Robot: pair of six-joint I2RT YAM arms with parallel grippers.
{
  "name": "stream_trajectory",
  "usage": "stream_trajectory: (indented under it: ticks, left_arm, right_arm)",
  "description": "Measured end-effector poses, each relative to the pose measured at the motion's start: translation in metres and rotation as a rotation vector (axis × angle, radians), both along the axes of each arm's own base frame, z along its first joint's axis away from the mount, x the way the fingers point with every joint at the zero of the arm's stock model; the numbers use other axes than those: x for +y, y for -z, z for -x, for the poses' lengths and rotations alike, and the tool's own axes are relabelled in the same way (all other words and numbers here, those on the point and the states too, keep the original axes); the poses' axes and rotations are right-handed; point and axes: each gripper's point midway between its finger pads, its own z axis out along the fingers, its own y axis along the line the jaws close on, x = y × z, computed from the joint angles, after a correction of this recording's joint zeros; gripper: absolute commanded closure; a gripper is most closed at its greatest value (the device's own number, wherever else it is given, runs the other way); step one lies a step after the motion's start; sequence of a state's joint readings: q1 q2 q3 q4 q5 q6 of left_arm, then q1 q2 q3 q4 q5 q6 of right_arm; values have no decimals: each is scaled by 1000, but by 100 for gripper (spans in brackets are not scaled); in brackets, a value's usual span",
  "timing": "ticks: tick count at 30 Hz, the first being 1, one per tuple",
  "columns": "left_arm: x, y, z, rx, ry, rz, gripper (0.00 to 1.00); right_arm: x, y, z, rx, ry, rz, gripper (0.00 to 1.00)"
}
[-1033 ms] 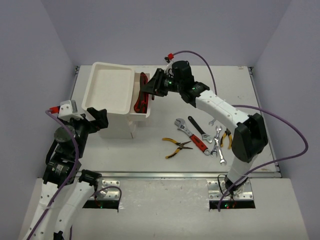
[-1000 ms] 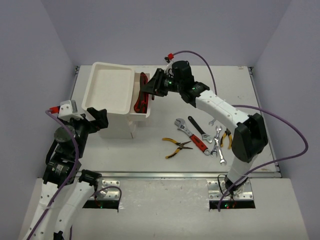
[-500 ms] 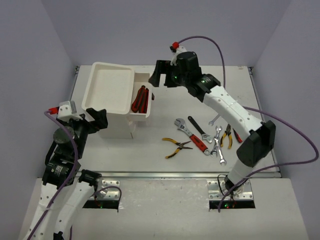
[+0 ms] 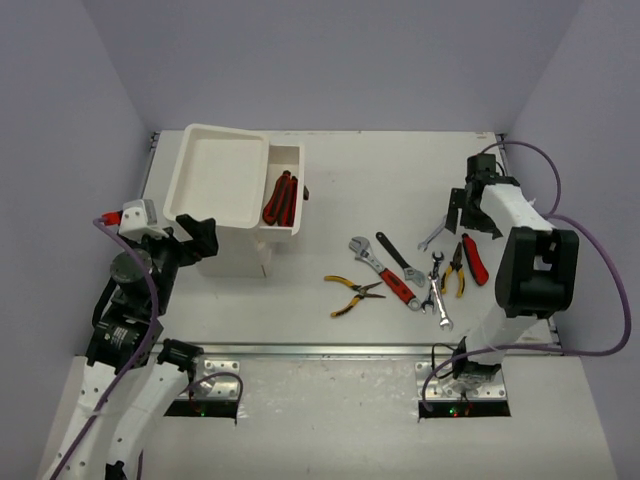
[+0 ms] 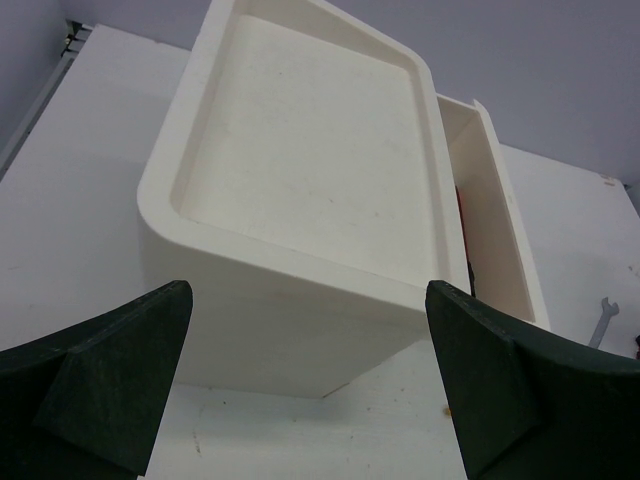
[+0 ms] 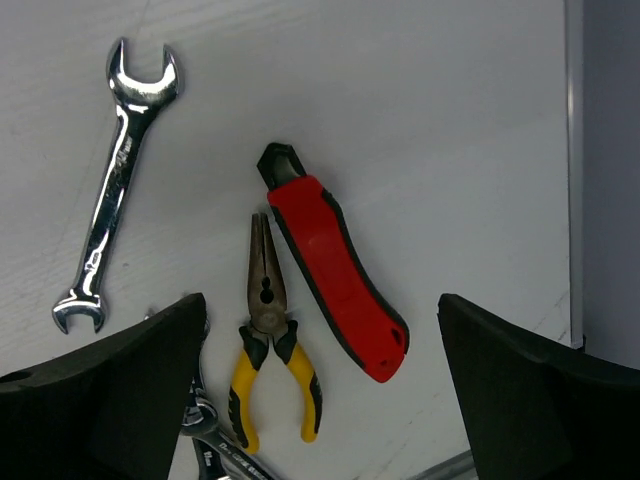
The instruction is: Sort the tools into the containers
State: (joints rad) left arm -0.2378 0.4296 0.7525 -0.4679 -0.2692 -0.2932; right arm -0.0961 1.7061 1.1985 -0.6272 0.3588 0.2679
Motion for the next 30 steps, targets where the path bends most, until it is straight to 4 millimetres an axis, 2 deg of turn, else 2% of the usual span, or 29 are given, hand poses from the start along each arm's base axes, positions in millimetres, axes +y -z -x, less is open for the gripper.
stream_trajectory:
  ticks: [3,6,8,12,17,20,24,27,30]
  left_arm:
    - [-2,2,-1,9,6,-2,0]
    - [-5,1,0,5,19,-1,0]
    - [-7,1,1,4,31,-1,0]
    - [-12,2,2,10,42,-4,0]
    - [-18,8,6,30,51,-7,0]
    - [-20,10,7,39,53,-8,0]
    - [-19,10,9,39,49,-10,0]
    - [-19,9,10,32,46,-7,0]
    - [-19,8,11,29,45,-4,0]
  right_arm:
    - [0,21,8,67,-1,-36,17]
    - [-6,28,11,67,2,-74,22]
    - [-12,30,11,54,7,-86,30]
    - [-19,38,19,51,-12,-77,31]
    - [-18,60,38,118,-46,-87,35]
    - [-18,68,38,122,-62,-114,37]
    - [-21,78,36,138,-75,-119,48]
    - [-21,79,32,129,-87,-118,49]
    - [-20,80,30,127,-99,-127,55]
